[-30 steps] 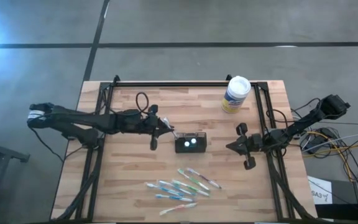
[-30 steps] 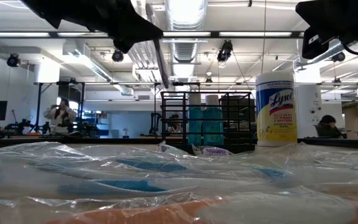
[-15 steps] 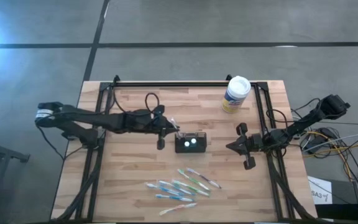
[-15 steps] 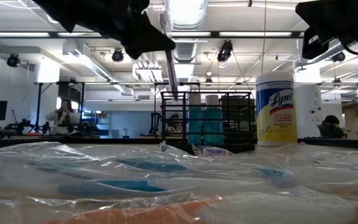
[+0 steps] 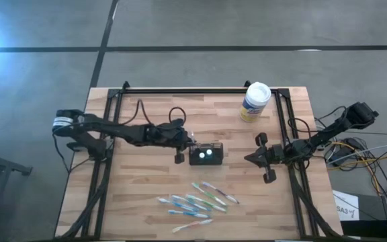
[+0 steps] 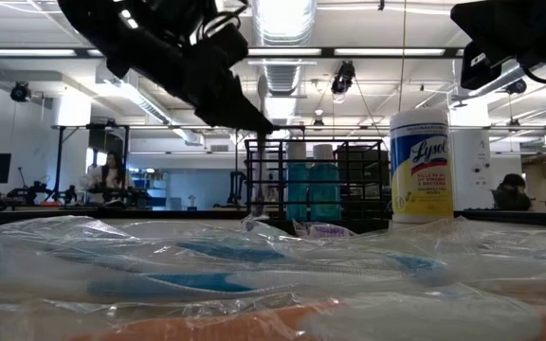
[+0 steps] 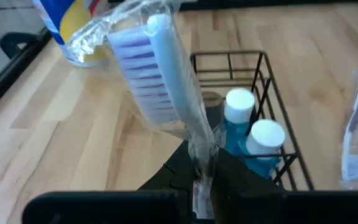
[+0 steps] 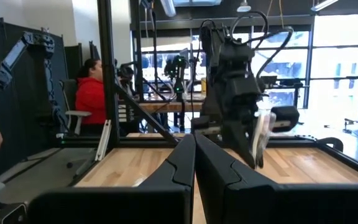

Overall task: Pick & Place toothbrushing station
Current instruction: Put the top violet toothbrush into the mesh organizer, then put the violet toothbrush into the mesh organizer

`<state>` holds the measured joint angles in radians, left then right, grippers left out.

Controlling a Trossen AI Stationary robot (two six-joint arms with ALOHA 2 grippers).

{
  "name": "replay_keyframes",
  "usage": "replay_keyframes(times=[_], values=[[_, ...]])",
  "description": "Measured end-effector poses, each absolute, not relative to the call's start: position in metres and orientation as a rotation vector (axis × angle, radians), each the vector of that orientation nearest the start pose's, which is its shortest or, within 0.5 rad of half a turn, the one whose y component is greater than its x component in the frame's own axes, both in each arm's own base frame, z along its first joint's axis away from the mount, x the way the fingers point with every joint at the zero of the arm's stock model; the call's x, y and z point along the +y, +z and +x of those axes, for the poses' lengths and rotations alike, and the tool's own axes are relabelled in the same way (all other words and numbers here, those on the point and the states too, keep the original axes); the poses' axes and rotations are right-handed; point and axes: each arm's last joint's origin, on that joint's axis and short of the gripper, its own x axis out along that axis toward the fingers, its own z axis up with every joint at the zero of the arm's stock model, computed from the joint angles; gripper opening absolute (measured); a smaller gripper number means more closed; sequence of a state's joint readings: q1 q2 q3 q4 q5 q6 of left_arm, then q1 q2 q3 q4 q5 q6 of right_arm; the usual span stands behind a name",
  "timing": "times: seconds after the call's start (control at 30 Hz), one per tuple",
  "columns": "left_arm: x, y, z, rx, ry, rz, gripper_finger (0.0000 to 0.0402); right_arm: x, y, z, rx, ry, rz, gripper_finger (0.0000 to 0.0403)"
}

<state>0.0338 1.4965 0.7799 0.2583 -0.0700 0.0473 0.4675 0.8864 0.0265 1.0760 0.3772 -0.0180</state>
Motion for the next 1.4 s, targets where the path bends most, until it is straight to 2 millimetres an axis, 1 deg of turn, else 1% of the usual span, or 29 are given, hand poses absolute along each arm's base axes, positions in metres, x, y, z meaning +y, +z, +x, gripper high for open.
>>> replay_keyframes(times=[0.07, 0.2, 0.37, 0.47, 0.6, 0.7, 0.97, 1.03, 1.1, 1.2, 1.3, 1.4], values=[[0.013, 0.203, 0.314, 0.472, 0.091, 0.057, 0.0028, 0.058, 0.182, 0.14, -0.198, 0.088, 0.071, 0.0008], [0.013, 0.198, 0.318, 0.464, 0.092, 0.055, 0.0028, 0.059, 0.182, 0.14, -0.195, 0.089, 0.081, 0.0008], [0.013, 0.198, 0.319, 0.461, 0.098, 0.034, 0.0029, 0.058, 0.182, 0.14, -0.195, 0.088, 0.071, 0.0008], [0.013, 0.199, 0.317, 0.463, 0.1, 0.028, 0.0042, 0.058, 0.182, 0.14, -0.196, 0.088, 0.07, 0.0008], [0.012, 0.201, 0.315, 0.463, 0.102, -0.017, 0.0072, 0.059, 0.182, 0.14, -0.195, 0.09, 0.08, 0.0008], [0.011, 0.206, 0.314, 0.442, 0.071, -0.034, 0.01, 0.059, 0.182, 0.14, -0.195, 0.09, 0.078, 0.0008], [0.01, 0.213, 0.311, 0.427, 0.024, -0.047, 0.0194, 0.059, 0.182, 0.14, -0.195, 0.09, 0.08, 0.0008], [0.01, 0.218, 0.307, 0.428, 0.023, -0.048, 0.0213, 0.059, 0.182, 0.14, -0.195, 0.09, 0.083, 0.0008], [0.009, 0.227, 0.302, 0.408, 0.01, -0.051, 0.0227, 0.059, 0.182, 0.14, -0.195, 0.09, 0.083, 0.0008], [0.007, 0.242, 0.289, 0.397, -0.05, -0.063, 0.0237, 0.059, 0.182, 0.14, -0.194, 0.09, 0.082, 0.0008], [0.002, 0.26, 0.271, 0.39, -0.164, -0.072, 0.0238, 0.059, 0.181, 0.14, -0.186, 0.09, 0.081, 0.0008], [-0.003, 0.279, 0.248, 0.368, -0.218, -0.071, 0.0236, 0.059, 0.18, 0.14, -0.181, 0.09, 0.079, 0.0008]])
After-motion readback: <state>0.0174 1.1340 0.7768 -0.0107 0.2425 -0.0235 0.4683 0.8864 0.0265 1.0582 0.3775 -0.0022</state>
